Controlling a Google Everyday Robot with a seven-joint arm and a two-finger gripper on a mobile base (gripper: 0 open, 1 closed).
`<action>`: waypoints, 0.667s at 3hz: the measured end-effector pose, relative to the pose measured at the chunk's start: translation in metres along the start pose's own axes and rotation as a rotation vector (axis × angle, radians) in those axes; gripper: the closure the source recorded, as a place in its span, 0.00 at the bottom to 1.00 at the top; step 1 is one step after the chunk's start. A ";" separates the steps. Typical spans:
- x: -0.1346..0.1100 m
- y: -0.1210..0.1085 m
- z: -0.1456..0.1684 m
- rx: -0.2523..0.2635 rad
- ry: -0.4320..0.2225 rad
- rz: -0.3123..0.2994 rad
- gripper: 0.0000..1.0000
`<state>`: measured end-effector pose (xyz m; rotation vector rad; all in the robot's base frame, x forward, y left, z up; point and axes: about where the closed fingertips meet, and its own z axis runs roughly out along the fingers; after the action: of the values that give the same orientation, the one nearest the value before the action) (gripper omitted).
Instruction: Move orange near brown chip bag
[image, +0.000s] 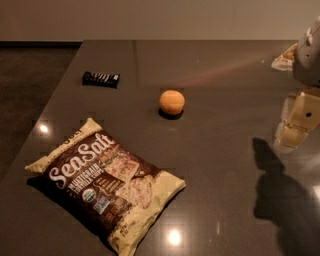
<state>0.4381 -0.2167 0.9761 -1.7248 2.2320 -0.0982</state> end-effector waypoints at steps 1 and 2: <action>-0.001 0.000 0.000 0.002 -0.001 -0.001 0.00; -0.019 -0.006 0.012 -0.023 -0.039 -0.005 0.00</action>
Offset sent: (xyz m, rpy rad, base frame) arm 0.0330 0.0462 -0.0204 0.1066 0.0538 0.0501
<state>0.4509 -0.1986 0.9705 -1.7287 2.2094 -0.0402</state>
